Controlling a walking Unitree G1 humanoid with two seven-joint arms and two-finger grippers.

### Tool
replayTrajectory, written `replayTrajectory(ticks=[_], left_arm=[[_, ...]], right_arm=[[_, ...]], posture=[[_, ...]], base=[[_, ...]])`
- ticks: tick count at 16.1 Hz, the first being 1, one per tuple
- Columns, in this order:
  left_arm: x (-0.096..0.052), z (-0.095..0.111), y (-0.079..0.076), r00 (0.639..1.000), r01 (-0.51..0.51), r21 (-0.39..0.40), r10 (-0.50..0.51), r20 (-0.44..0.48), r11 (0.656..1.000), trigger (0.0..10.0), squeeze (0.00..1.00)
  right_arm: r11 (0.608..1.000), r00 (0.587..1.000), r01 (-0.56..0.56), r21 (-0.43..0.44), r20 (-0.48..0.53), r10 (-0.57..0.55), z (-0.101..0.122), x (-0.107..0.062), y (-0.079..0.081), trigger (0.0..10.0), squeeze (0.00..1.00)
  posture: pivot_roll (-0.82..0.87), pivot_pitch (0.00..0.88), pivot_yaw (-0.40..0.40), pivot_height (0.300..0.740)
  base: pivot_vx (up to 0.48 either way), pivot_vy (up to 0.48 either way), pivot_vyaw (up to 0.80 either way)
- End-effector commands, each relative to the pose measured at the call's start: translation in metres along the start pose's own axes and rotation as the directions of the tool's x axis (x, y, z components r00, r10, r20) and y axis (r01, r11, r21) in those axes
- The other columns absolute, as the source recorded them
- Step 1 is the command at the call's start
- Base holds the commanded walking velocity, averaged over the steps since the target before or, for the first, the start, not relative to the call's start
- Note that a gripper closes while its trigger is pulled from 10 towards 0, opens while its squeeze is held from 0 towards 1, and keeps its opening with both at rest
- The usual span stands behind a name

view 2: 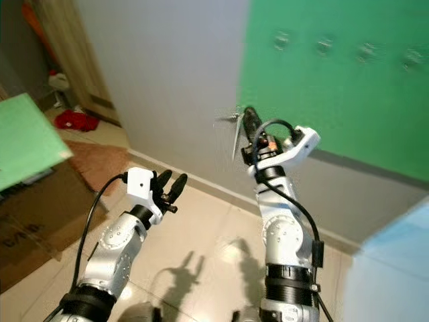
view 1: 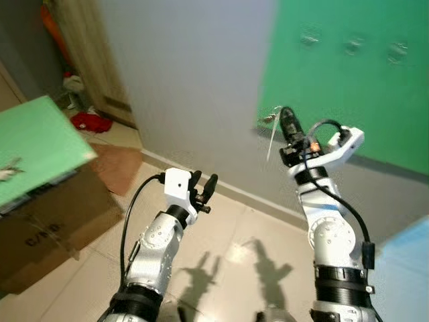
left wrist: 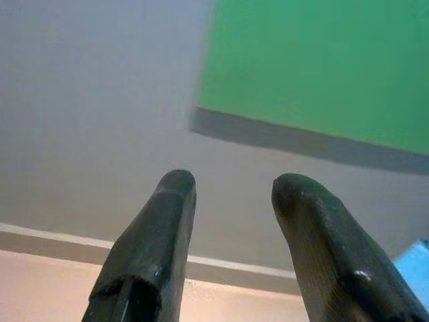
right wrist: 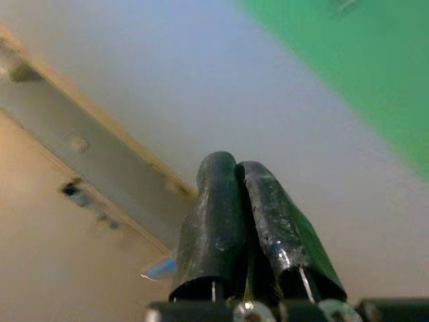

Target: Hang keys on a hook

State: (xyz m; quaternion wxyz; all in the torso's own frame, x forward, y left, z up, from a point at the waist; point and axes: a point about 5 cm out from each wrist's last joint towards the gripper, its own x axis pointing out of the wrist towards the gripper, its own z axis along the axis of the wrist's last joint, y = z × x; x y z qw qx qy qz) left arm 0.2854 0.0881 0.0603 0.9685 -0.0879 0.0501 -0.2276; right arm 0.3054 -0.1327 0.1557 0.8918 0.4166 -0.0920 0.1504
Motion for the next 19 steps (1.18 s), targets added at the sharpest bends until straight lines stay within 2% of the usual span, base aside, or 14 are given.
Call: replayTrajectory(ticks=[1,3,6,9,14,19], left_arm=[[0.003,0.002,-0.004,1.0,0.018,-0.007,-0.018,0.001,1.0,10.0,0.0],[0.004,0.004,-0.006,1.0,0.015,-0.017,-0.015,0.003,1.0,10.0,0.0],[0.006,0.01,-0.006,0.999,0.021,-0.018,-0.021,0.029,1.0,10.0,0.0],[0.009,0.019,-0.005,0.998,0.028,-0.013,-0.027,0.053,1.0,10.0,0.0],[0.014,0.027,-0.011,0.996,0.051,-0.013,-0.05,0.073,0.999,10.0,0.0],[0.017,0.032,-0.013,0.994,0.063,-0.012,-0.062,0.087,0.998,10.0,0.0]], right_arm=[[0.998,0.999,0.046,-0.045,0.003,-0.046,0.002,-0.001,-0.005,10.0,0.0],[0.989,0.993,0.107,-0.102,-0.029,-0.111,-0.002,0.001,-0.012,10.0,0.0],[0.985,0.993,0.113,-0.13,-0.01,-0.116,0.004,0.004,-0.012,10.0,0.0],[0.989,0.997,0.081,-0.12,0.022,-0.079,0.014,0.01,-0.003,10.0,0.0],[0.982,0.996,0.085,-0.17,0.007,-0.085,0.014,0.013,-0.002,10.0,0.0],[0.989,1.0,-0.004,-0.151,0.027,0.008,0.021,0.02,0.013,10.0,0.0]], posture=[[0.02,0.096,0.022,0.74],[0.02,0.096,0.022,0.74],[0.02,0.095,0.023,0.74],[0.02,0.092,0.028,0.74],[0.01,0.086,0.031,0.74],[0.01,0.082,0.029,0.74]], base=[[0.0,0.0,0.0],[0.0,0.0,0.0],[0.081,0.0,-0.8],[0.27,0.0,-0.41],[0.326,0.0,-0.16],[0.329,0.0,0.0]])
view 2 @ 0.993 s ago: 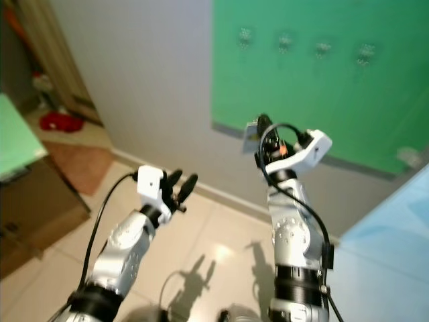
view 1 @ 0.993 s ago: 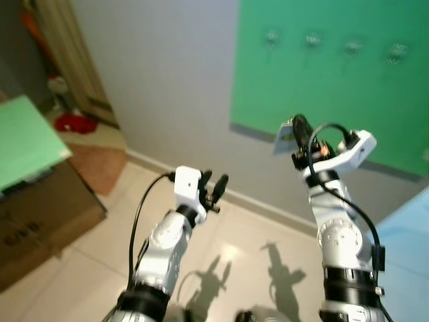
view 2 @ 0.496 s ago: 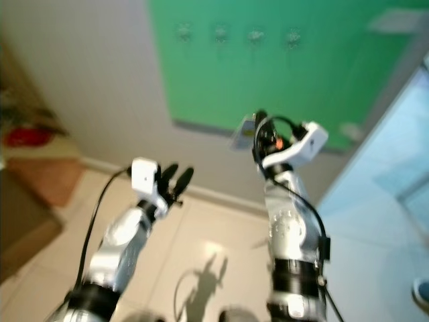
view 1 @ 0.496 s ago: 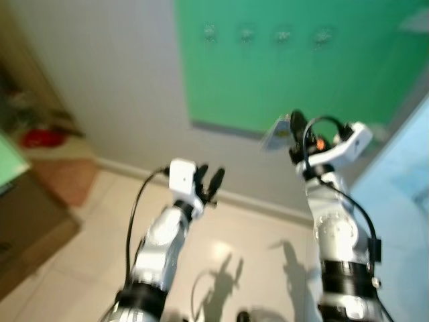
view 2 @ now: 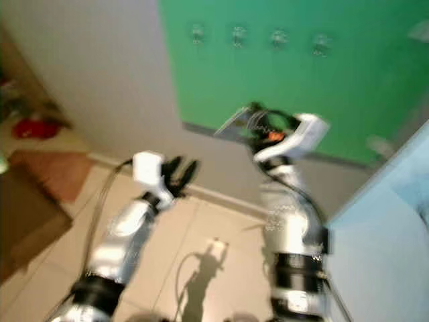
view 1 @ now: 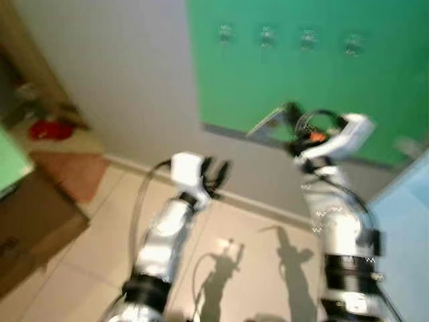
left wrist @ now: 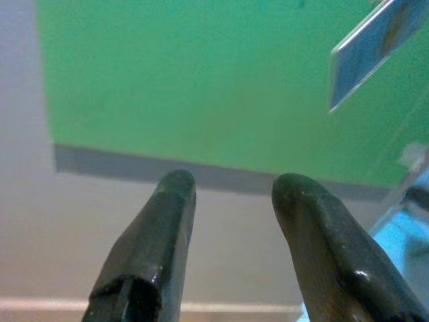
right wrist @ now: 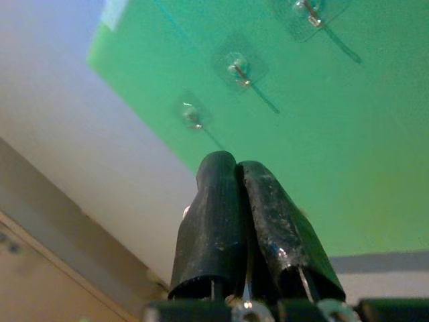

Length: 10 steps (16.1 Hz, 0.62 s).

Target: Hang keys on a hook

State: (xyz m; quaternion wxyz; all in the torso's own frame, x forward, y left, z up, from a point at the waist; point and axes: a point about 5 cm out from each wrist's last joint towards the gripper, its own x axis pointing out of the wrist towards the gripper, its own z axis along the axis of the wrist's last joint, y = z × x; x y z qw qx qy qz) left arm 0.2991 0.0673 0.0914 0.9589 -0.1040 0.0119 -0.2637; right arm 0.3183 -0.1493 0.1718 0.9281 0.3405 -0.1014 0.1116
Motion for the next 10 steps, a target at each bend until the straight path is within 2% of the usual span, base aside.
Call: replayTrajectory(ticks=[1,5,7,10], left_arm=[[-0.0033,0.0031,0.0048,1.0,-0.018,-0.002,0.018,0.014,1.0,10.0,0.0],[-0.0007,0.0067,0.0027,1.0,-0.004,0.0,0.004,0.024,1.0,10.0,0.0],[-0.0002,0.007,0.0019,1.0,0.004,0.001,-0.004,0.025,1.0,10.0,0.0],[-0.0001,0.0074,0.0009,1.0,0.012,0.001,-0.012,0.025,1.0,10.0,0.0]], right_arm=[[0.996,0.996,-0.083,0.024,0.011,0.083,0.0024,0.0066,0.0186,10.0,0.0],[0.994,0.994,-0.103,0.027,0.028,0.102,0.0064,0.0093,0.0227,10.0,0.0],[0.993,0.993,-0.117,0.018,0.029,0.117,0.0086,0.0101,0.0247,10.0,0.0],[0.991,0.991,-0.13,0.037,0.03,0.129,0.0097,0.011,0.0262,10.0,0.0]], posture=[[0.01,0.082,0.029,0.74],[0.01,0.077,0.025,0.74],[0.01,0.073,0.024,0.74],[0.01,0.067,0.026,0.74]], base=[[0.326,0.0,-0.51],[0.331,0.0,-0.76],[0.328,0.0,0.0],[0.331,0.0,-0.8]])
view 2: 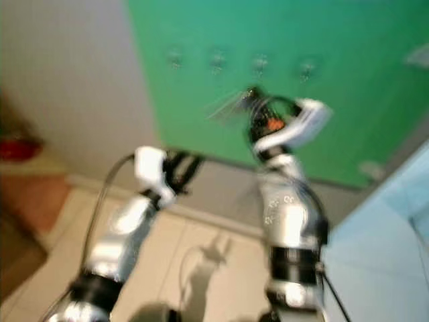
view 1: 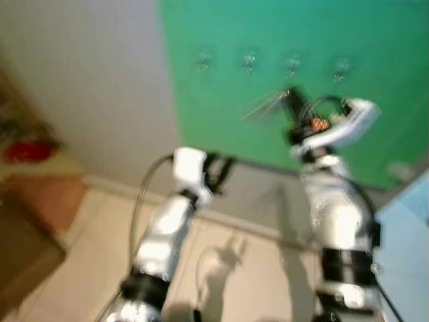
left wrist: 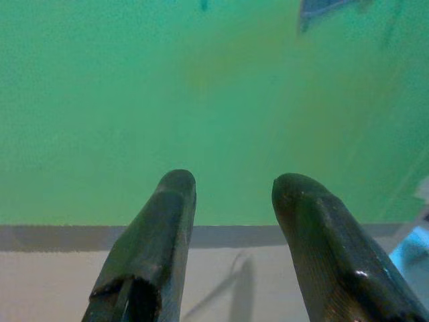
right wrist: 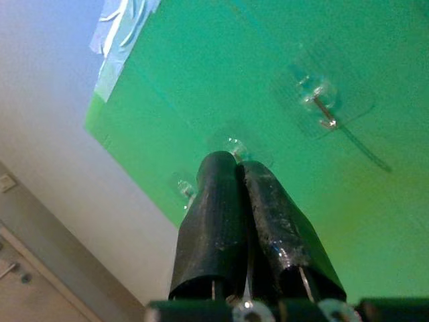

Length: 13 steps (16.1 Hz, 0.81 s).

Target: Hang keys on a hook

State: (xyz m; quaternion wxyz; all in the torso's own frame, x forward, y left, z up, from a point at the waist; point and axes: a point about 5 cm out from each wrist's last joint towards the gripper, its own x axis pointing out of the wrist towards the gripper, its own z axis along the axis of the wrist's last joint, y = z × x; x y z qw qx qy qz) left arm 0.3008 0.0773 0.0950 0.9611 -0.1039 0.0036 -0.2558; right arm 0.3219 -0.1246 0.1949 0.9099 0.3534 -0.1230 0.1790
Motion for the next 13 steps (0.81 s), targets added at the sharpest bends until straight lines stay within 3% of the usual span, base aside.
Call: replayTrajectory(ticks=[1,7,10,13], left_arm=[[0.004,0.002,-0.008,0.999,0.031,-0.004,-0.031,0.008,1.0,10.0,0.0],[0.005,0.004,-0.011,0.999,0.046,-0.018,-0.046,0.021,0.999,10.0,0.0],[0.006,0.005,-0.01,0.999,0.035,-0.029,-0.035,0.024,0.999,10.0,0.0],[0.005,0.005,-0.009,0.999,0.03,-0.023,-0.03,0.023,0.999,10.0,0.0]], right_arm=[[1.0,0.999,0.013,-0.001,0.044,-0.013,0.011,-0.003,-0.005,10.0,0.0],[0.999,0.997,-0.031,0.023,0.068,0.029,0.016,-0.008,-0.002,10.0,0.0],[0.985,0.986,-0.165,0.053,0.031,0.164,0.012,-0.015,0.008,10.0,0.0],[0.987,0.988,-0.157,0.046,0.024,0.156,0.011,-0.016,0.006,10.0,0.0]], posture=[[0.01,0.067,0.026,0.74],[0.0,0.071,0.029,0.74],[0.0,0.074,0.032,0.74],[0.0,0.074,0.034,0.74]], base=[[0.33,0.0,0.0],[0.313,0.0,0.0],[0.0,0.0,0.0],[0.0,0.0,0.0]])
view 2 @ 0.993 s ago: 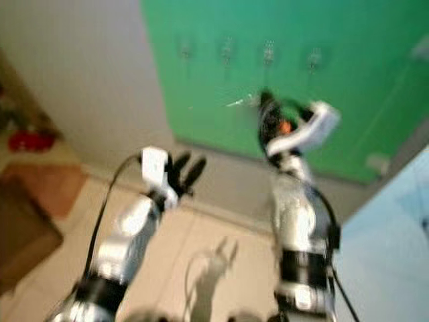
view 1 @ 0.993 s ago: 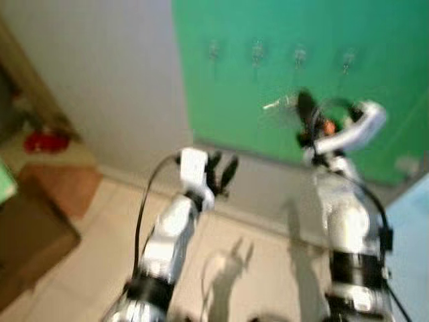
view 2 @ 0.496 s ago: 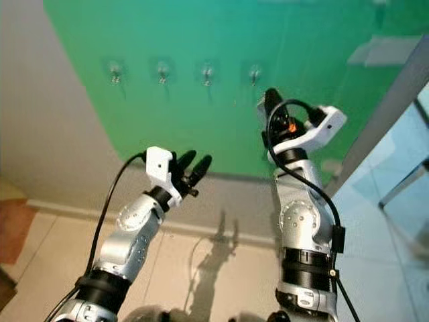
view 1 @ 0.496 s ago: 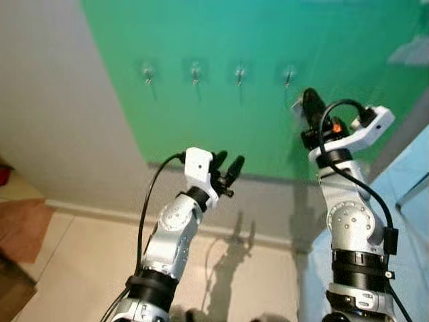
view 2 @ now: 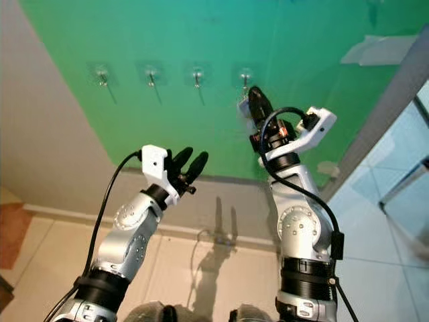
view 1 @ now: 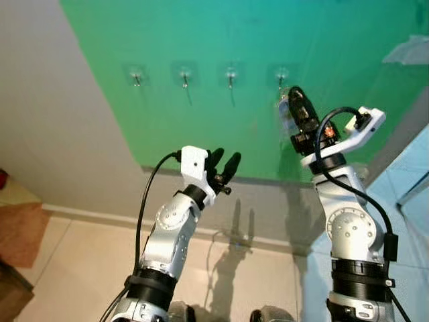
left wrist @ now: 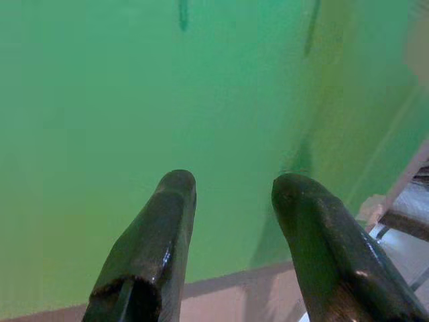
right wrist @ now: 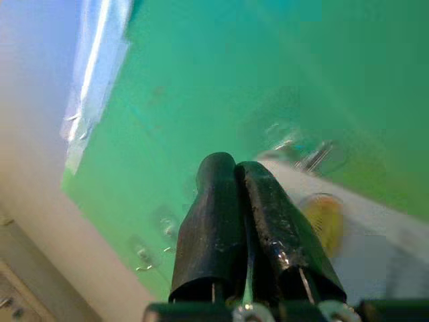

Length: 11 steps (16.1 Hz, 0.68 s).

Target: Hang keys on a hook

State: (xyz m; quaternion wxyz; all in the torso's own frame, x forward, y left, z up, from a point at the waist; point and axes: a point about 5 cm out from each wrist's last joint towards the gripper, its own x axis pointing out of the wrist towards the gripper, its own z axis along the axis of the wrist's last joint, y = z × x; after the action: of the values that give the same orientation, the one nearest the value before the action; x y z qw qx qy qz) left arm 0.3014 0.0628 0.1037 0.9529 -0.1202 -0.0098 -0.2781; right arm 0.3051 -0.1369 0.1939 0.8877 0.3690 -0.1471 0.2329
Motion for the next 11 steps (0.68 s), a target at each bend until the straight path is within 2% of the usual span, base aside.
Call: replayTrajectory(ticks=[1,5,7,9,11], left_arm=[[-0.003,0.0,0.005,1.0,-0.02,0.003,0.02,-0.007,1.0,10.0,0.0],[-0.004,-0.001,0.004,1.0,-0.019,0.007,0.019,-0.008,1.0,10.0,0.0],[-0.005,-0.001,0.004,1.0,-0.02,0.008,0.02,-0.006,1.0,10.0,0.0],[-0.006,0.0,0.005,1.0,-0.024,0.01,0.024,-0.004,1.0,10.0,0.0],[-0.006,0.0,0.005,1.0,-0.023,0.012,0.023,-0.002,1.0,10.0,0.0]], right_arm=[[0.999,0.999,-0.039,-0.001,-0.004,0.039,0.0,0.004,0.008,10.0,0.0],[0.998,0.995,-0.07,-0.01,-0.077,0.069,-0.012,0.002,0.009,10.0,0.0],[1.0,0.997,-0.013,-0.016,-0.07,0.012,-0.014,0.002,0.001,10.0,0.0],[0.997,0.997,0.075,-0.016,-0.025,-0.075,-0.01,0.009,-0.009,10.0,0.0],[0.995,0.995,0.097,0.002,0.0,-0.097,-0.008,0.014,-0.011,10.0,0.0]], posture=[[0.0,0.074,0.034,0.74],[0.01,0.07,0.025,0.74],[0.01,0.072,0.025,0.74],[0.01,0.076,0.031,0.74],[0.01,0.078,0.034,0.74]], base=[[0.0,0.0,0.0],[0.0,0.0,0.0],[0.0,0.0,0.0],[0.0,0.0,0.0],[0.0,0.0,0.0]])
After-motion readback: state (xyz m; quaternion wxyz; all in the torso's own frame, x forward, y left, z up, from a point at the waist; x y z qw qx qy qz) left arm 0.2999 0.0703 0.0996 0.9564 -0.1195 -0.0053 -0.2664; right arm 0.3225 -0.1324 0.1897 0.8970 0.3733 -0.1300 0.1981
